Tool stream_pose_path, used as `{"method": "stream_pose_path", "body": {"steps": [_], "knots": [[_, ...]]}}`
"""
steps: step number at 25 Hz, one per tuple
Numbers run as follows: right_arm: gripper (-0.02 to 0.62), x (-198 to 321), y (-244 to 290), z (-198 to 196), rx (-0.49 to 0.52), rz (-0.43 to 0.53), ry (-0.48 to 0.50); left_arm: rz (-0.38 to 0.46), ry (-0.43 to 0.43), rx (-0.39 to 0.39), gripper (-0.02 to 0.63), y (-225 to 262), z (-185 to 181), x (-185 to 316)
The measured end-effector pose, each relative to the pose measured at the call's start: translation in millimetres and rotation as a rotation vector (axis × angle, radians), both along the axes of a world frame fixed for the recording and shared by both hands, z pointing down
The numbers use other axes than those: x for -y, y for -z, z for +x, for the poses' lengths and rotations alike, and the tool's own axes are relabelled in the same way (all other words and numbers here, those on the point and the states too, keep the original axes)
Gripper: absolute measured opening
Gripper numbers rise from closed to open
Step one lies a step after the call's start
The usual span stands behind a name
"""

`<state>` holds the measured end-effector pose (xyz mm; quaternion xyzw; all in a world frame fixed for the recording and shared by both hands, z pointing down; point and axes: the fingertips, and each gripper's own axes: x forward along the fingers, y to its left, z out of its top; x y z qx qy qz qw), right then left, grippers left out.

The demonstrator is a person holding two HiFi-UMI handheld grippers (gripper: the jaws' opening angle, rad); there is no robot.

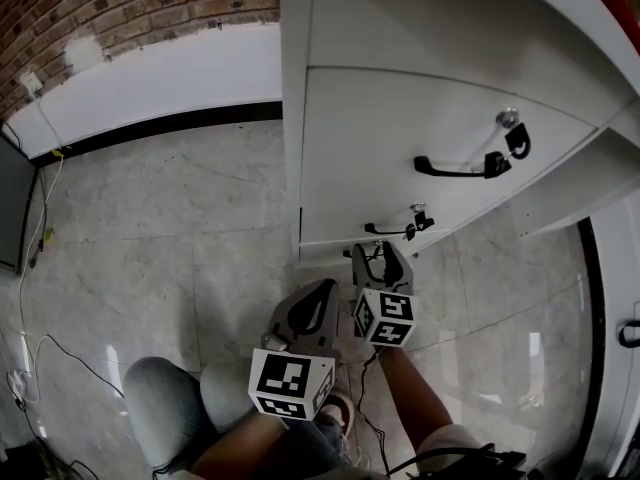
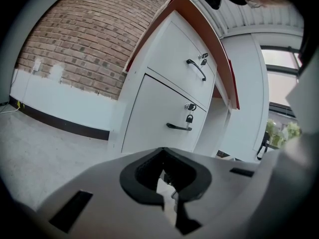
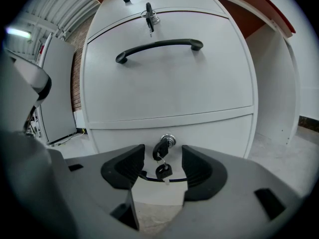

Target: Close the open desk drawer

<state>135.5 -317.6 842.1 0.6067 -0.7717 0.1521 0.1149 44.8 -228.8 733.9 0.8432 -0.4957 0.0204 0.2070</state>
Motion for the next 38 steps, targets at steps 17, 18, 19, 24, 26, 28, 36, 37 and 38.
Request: {"method": "stream_pose_path", "body": {"steps": [17,18,19,24,26,28,36,37,38], "knots": [[0.221,-9,22,7,0.04,0.049,-0.023,-0.003,0.02,-0.003,0.009,2,-1,1],[0.221,-12,25,8,0.034,0.058,-0.026,-0.003,0.023,-0.006,0.008,1,-2,2],[0.221,-15,29,11,0.026,0.07,-0.034,-0.002,0.025,-0.006,0.008,1,-2,3],[0.217,-41,55,31,-0.021,0.175,-0.094,0.0,0.016,0.003,0.008,-1,3,6],[0.176,-51,57,39,-0.015,0.179,-0.111,0.004,0.009,0.017,0.009,-4,5,6],[0.111,-59,56,48,-0.007,0.167,-0.133,0.016,-0.005,0.035,0.008,-6,10,8],[0.0,-75,47,64,0.0,0.084,-0.155,0.007,-0.077,0.047,0.008,-13,40,14],[-0.002,-76,45,63,0.002,0.07,-0.151,0.007,-0.085,0.048,0.008,-12,43,13],[-0.002,-76,42,62,0.005,0.054,-0.147,0.006,-0.093,0.047,0.008,-12,45,12]]}}
